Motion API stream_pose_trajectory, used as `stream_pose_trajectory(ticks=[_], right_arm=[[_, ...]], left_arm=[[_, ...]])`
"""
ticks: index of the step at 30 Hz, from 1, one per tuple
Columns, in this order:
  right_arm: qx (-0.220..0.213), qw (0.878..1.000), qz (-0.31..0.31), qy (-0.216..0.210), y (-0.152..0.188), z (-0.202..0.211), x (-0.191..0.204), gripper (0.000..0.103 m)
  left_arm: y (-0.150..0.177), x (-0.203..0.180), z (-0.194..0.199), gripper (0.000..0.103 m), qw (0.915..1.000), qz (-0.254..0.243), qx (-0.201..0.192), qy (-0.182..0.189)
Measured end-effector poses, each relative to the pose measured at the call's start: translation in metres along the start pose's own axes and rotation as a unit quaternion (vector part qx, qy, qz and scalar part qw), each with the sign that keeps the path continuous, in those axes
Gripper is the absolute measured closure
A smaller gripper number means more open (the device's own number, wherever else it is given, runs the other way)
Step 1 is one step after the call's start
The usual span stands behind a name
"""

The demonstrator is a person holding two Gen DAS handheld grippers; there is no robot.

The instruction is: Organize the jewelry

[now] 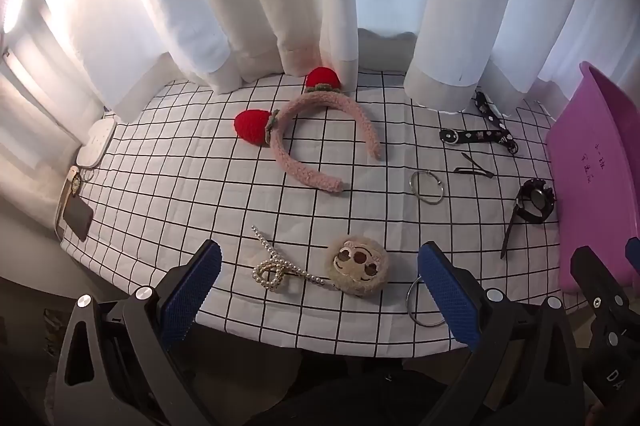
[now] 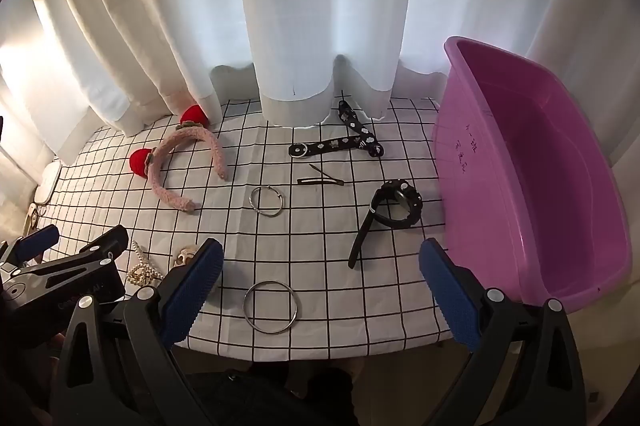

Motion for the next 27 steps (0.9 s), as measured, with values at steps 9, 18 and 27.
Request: stream_pose_trajectory(ticks=[9, 18, 27], right_arm=[[0.001, 1.000, -0.003, 0.002, 0.0013, 0.0009, 0.0011, 0.009], [-0.004, 1.000, -0.002, 0.000, -0.0007, -0.0015, 0.0003, 0.009], [-0.004, 1.000, -0.002, 0.000, -0.0009, -0.0015, 0.0007, 0.009]], left_arm=[[-0.0005, 0.0002, 0.0003, 0.006, 1.0000, -0.001, -0.002, -0.006], [-0.0013, -0.0012, 0.0006, 0.006, 1.0000, -0.003, -0.002, -0.004], [-0.0039, -0.0036, -0.0032, 0.006, 1.0000, -0.005, -0.004, -0.004]])
Point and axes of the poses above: each gripper's, at about its wrist camera, not at the fingertips, and z roughly against the way its jaws point, x to its left, y to its underside, the point moved 5 cm from there along -z, roughly the way its jaws point, and after that the axes turned 4 degrees about x, right-handed, at the moved point
